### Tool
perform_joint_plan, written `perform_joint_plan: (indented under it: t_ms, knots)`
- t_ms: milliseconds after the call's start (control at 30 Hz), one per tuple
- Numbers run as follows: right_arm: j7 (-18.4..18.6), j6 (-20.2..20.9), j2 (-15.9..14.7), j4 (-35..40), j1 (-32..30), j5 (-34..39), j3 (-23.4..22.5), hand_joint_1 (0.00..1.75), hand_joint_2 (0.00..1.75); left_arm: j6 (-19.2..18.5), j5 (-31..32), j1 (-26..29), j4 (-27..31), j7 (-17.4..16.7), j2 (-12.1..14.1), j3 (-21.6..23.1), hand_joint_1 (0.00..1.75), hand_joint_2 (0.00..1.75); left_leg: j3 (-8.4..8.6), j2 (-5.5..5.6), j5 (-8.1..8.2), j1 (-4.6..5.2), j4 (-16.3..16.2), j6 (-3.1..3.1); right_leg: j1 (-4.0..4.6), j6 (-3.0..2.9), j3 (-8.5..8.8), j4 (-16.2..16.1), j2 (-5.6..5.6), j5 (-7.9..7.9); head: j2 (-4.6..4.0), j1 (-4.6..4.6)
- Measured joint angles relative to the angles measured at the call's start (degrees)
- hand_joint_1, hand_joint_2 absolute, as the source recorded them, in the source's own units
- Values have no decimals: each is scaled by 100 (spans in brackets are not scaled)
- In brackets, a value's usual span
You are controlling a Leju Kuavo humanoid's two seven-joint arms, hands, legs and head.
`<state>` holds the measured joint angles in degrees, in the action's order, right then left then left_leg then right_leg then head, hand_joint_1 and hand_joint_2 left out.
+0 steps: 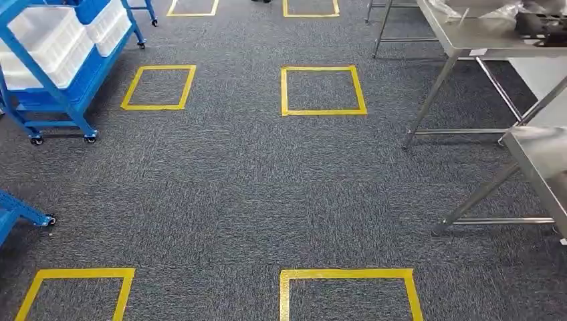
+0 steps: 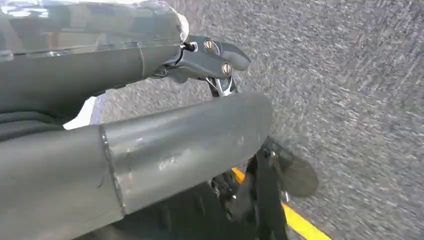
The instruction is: Take the parts from the cabinet and place them on the table.
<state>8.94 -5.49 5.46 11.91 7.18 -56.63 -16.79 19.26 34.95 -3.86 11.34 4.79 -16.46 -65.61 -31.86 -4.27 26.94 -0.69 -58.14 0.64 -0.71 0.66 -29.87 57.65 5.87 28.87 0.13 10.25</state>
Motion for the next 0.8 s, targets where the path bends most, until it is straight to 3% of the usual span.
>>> perform_joint_plan:
  t_ms: [100,133,167,200,267,300,333,367,400,433,467,500,567,600,633,667,700,733,800]
  knots:
    - [-31,-46,-2,7,14,50,-4,0,0,-86,2,32,2,15,9,2,0,0,-71,167,7,47,-14,-111,-25,99,58,-30,140,-5,0,2]
    - [-42,-55,4,18,-2,59,-7,0,0,-114,11,33,9,18,18,2,0,0,-1,244,-39,9,60,-179,-54,156,72,-17,151,47,0,2]
    - [-59,-66,-2,17,-21,68,-15,0,0,-147,15,37,11,26,17,2,0,0,14,295,-53,14,84,-201,-74,168,56,110,-140,164,-2,-2]
    - [-75,-79,-2,17,-42,81,-33,0,0,-171,22,30,15,31,24,2,0,0,2,345,-71,18,84,-231,-75,152,-89,425,-363,374,-2,-2]
    - [-83,-81,-2,17,-93,103,-83,0,0,-190,33,21,22,33,26,4,0,0,-24,489,-82,46,83,-269,-59,140,-574,1384,-531,814,0,0]
    - [-85,-81,-2,17,-116,107,-92,0,0,-195,33,23,22,33,26,4,0,0,-28,570,-84,65,80,-278,-55,132,-762,1723,-551,896,0,0]
    - [-90,-81,-2,17,-129,107,-96,0,0,-203,33,31,26,33,28,4,0,0,-22,663,-84,85,77,-278,-53,113,-834,1800,-564,816,0,0]
    - [-90,-81,-2,17,-140,107,-98,0,0,-206,33,35,29,33,31,4,0,0,-13,744,-83,98,72,-280,-49,86,-773,1595,-577,614,0,0]
    - [-90,-81,-4,17,-143,107,-98,0,0,-208,33,34,31,33,33,4,0,0,-3,829,-82,104,64,-279,-41,49,-602,1170,-608,323,0,0]
    - [-90,-81,-4,17,-142,107,-98,0,0,-208,33,30,33,33,31,4,0,0,4,903,-80,106,57,-277,-27,8,-395,661,-708,39,0,0]
    - [-92,-83,-11,17,-147,107,-101,0,0,-210,33,29,33,33,31,4,0,0,-6,960,-77,90,56,-271,-3,-40,-221,209,-972,-148,0,-2]
    - [-92,-83,-24,17,-156,107,-105,0,0,-210,33,9,35,33,28,4,0,0,-32,1010,-67,126,19,-235,-16,-69,-176,67,-1115,-93,0,2]
    - [-92,-85,-24,20,-131,107,-105,0,0,-212,33,21,35,33,28,4,0,0,-71,1115,-88,73,45,-168,21,-69,-176,60,-1001,-89,0,0]
    - [-94,-85,-24,20,-107,107,-105,0,0,-215,33,29,35,33,28,4,0,0,-73,1179,-109,57,67,-129,36,-91,-163,44,-950,-98,0,0]
    - [-94,-85,-15,20,-104,107,-105,0,0,-215,33,30,35,33,28,4,0,0,-93,1237,-114,82,83,-86,-1,-129,-120,-52,-868,-137,0,0]
    - [-94,-85,0,22,-113,107,-105,0,0,-219,33,30,35,35,35,4,0,0,-108,974,-32,94,-32,-83,-20,-154,-60,-140,-760,-173,-2,0]
    - [-94,-88,-2,22,-128,107,-107,0,0,-228,33,25,37,37,39,4,0,0,-230,728,161,105,-292,-61,-16,-191,-38,-169,-700,-174,0,4]
    - [-94,-88,-4,22,-145,107,-107,0,0,-243,31,19,37,46,42,4,0,0,-441,600,401,82,-730,-29,-3,-209,-32,-170,-608,-169,0,4]
    - [-96,-81,-7,20,-153,103,-107,0,0,-254,26,22,37,55,44,4,0,0,-865,522,733,22,-1578,35,8,-211,-19,-166,-429,-142,0,2]
